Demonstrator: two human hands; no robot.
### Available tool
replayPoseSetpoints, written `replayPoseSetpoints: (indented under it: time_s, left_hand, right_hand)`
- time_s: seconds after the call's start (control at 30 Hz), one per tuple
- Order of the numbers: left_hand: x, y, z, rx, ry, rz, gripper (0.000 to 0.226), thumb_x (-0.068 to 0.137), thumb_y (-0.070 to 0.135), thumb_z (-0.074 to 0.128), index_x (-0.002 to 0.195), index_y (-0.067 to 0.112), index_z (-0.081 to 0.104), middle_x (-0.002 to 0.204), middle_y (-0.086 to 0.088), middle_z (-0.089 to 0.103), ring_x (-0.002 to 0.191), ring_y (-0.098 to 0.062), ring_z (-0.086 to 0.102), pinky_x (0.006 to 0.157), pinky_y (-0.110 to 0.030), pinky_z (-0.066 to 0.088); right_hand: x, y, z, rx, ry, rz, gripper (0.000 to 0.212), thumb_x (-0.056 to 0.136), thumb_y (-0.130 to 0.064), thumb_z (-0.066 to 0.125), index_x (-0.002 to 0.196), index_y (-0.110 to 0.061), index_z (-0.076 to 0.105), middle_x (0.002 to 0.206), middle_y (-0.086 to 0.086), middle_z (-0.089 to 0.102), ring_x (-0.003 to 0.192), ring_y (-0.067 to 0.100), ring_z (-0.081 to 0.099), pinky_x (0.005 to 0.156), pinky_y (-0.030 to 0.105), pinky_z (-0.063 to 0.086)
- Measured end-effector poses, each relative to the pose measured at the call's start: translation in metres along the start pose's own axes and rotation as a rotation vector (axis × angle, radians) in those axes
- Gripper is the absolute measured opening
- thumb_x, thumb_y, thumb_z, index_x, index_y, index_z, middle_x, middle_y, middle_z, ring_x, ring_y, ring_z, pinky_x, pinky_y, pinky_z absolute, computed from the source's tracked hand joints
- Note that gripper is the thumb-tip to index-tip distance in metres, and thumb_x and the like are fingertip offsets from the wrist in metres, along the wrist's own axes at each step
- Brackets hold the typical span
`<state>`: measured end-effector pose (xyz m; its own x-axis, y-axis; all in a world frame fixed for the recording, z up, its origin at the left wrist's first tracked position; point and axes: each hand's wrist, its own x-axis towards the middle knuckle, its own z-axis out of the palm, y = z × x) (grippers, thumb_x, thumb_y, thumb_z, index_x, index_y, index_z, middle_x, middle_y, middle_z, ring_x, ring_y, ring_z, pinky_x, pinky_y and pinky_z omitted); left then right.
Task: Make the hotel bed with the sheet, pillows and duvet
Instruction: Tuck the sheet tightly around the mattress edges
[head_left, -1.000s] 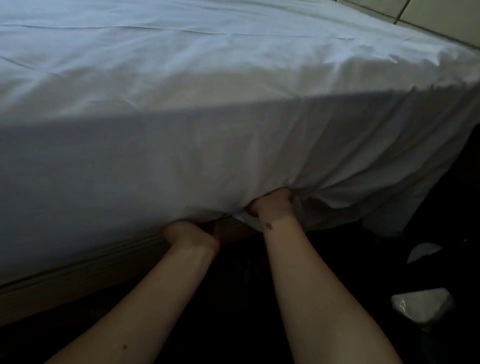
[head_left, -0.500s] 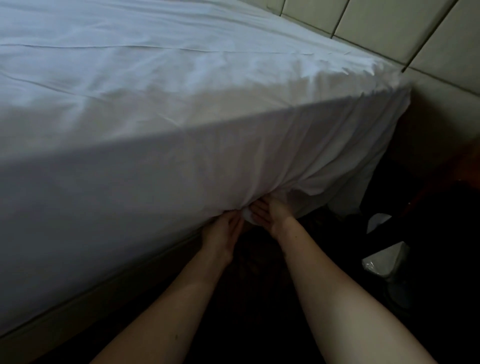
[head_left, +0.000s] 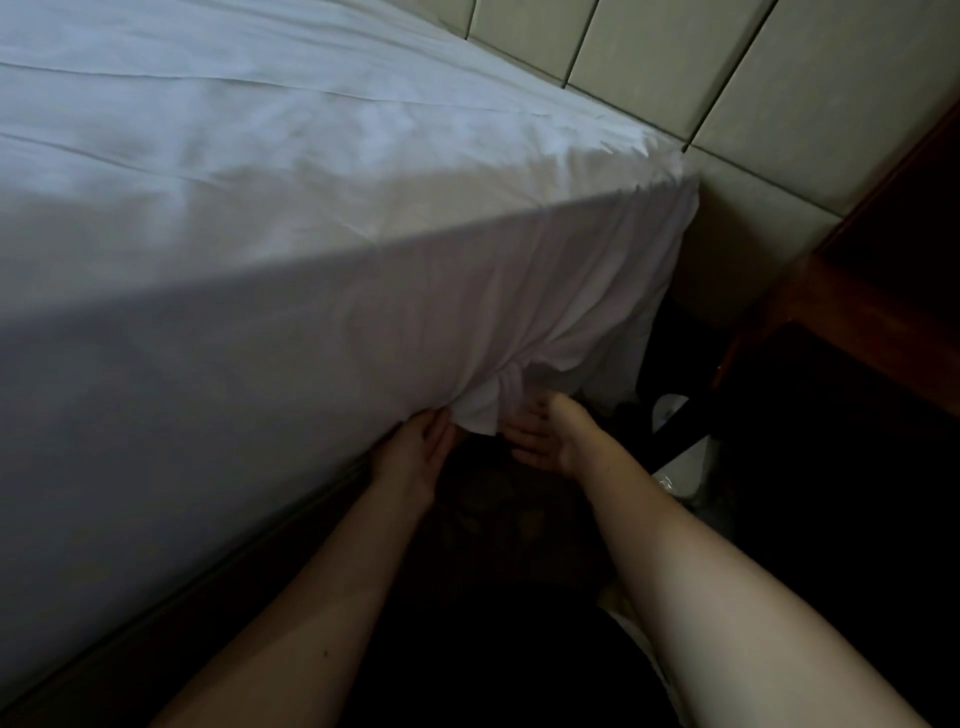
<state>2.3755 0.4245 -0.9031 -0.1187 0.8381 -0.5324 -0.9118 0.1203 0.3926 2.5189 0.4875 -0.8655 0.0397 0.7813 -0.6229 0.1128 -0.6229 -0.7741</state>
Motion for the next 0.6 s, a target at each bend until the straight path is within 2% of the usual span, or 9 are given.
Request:
replayPoseSetpoints:
  time_s: [0.07,0.1,0.17,0.23,0.33,0.43,0.53,0.6]
  left_hand:
    - [0.003,0.0,0.003,-0.026,0.023,0.01,0.034,0.097,0.0,0.04,0.129,-0.001,0.052,0.128,-0.012,0.056,0.106,-0.018,0.057,0.102,-0.027,0.041]
    - [0.006,-0.001,0.004,-0.037,0.042,0.017,0.029,0.097,-0.002,0.039,0.118,0.0,0.058,0.12,-0.011,0.058,0.099,-0.017,0.058,0.101,-0.027,0.042]
    - [0.01,-0.007,0.009,-0.051,0.086,0.04,0.024,0.095,-0.003,0.036,0.092,0.004,0.058,0.103,-0.008,0.06,0.099,-0.019,0.058,0.099,-0.028,0.044]
    - [0.014,-0.012,0.015,-0.082,0.123,0.085,0.026,0.094,-0.003,0.032,0.083,0.005,0.054,0.097,-0.009,0.059,0.098,-0.022,0.059,0.098,-0.031,0.045]
    - [0.025,-0.021,0.028,-0.174,0.126,0.123,0.03,0.093,-0.004,0.028,0.078,0.005,0.052,0.093,-0.01,0.057,0.088,-0.023,0.059,0.105,-0.038,0.043]
    - [0.036,-0.027,0.044,-0.261,0.107,0.127,0.031,0.093,-0.004,0.027,0.082,0.002,0.055,0.092,-0.011,0.059,0.092,-0.025,0.057,0.104,-0.038,0.043]
    - [0.046,-0.032,0.055,-0.336,0.09,0.136,0.031,0.091,-0.004,0.027,0.088,-0.001,0.057,0.1,-0.014,0.061,0.099,-0.028,0.058,0.105,-0.039,0.042]
    - [0.051,-0.037,0.061,-0.38,0.088,0.164,0.03,0.091,-0.001,0.027,0.09,-0.001,0.057,0.104,-0.016,0.062,0.103,-0.03,0.058,0.106,-0.04,0.041]
  right_hand:
    - [0.011,0.005,-0.002,0.01,-0.046,0.041,0.024,0.1,-0.035,0.038,0.097,-0.016,0.053,0.092,0.005,0.062,0.104,0.025,0.057,0.089,0.042,0.043]
    - [0.019,0.007,-0.004,0.014,-0.073,0.064,0.027,0.099,-0.037,0.038,0.096,-0.016,0.053,0.093,0.006,0.061,0.11,0.027,0.055,0.091,0.043,0.042]
    - [0.034,0.009,-0.008,0.058,-0.103,0.114,0.032,0.099,-0.041,0.038,0.103,-0.012,0.052,0.101,0.009,0.057,0.119,0.031,0.051,0.093,0.048,0.042]
    - [0.052,0.01,-0.011,0.117,-0.131,0.144,0.042,0.098,-0.043,0.038,0.119,-0.009,0.048,0.121,0.014,0.053,0.128,0.034,0.046,0.096,0.052,0.041]
    - [0.08,0.01,-0.016,0.232,-0.212,0.205,0.068,0.093,-0.055,0.037,0.142,-0.009,0.041,0.146,0.017,0.039,0.132,0.039,0.04,0.091,0.055,0.042]
    - [0.106,0.007,-0.017,0.411,-0.37,0.267,0.083,0.081,-0.074,0.036,0.14,-0.016,0.046,0.144,0.017,0.045,0.129,0.038,0.044,0.092,0.053,0.042]
    - [0.124,0.002,-0.017,0.612,-0.527,0.28,0.09,0.076,-0.077,0.042,0.141,-0.014,0.047,0.14,0.016,0.051,0.129,0.035,0.047,0.105,0.051,0.039]
    - [0.134,0.001,-0.019,0.695,-0.533,0.249,0.093,0.077,-0.079,0.043,0.144,-0.015,0.042,0.145,0.013,0.046,0.134,0.035,0.043,0.109,0.052,0.035]
